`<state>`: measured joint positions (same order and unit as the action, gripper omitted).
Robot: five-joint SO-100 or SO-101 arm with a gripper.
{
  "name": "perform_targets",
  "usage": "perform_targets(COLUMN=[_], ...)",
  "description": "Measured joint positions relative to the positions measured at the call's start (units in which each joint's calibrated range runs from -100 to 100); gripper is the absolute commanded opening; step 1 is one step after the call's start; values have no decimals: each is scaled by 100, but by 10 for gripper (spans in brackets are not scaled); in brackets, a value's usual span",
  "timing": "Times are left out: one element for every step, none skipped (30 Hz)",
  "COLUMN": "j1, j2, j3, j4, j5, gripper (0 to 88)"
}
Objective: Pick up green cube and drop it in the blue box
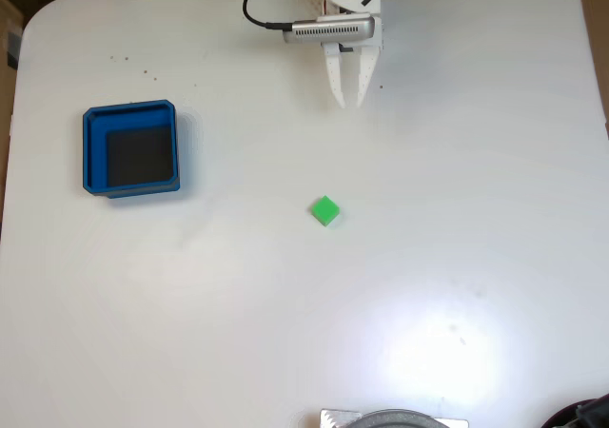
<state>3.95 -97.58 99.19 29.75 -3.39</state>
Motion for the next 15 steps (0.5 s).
perform_targets(j1=[0, 0, 0, 0, 0, 0, 0, 0, 0, 0, 0, 0, 0, 0, 0], j2=[0, 0, 0, 0, 0, 8, 33, 50, 58, 134, 267, 434, 510, 593, 685], j3=[0, 0, 0, 0, 0, 0, -27, -36, -36, -36, -45, -54, -81, -134, -215], j4=[0, 0, 0, 0, 0, 0, 0, 0, 0, -8, -8, -8, -8, -8, -8], j5=[0, 0, 0, 0, 0, 0, 0, 0, 0, 0, 0, 0, 0, 0, 0], gripper=[15, 15, 15, 15, 15, 15, 15, 15, 15, 15, 15, 15, 15, 15, 15])
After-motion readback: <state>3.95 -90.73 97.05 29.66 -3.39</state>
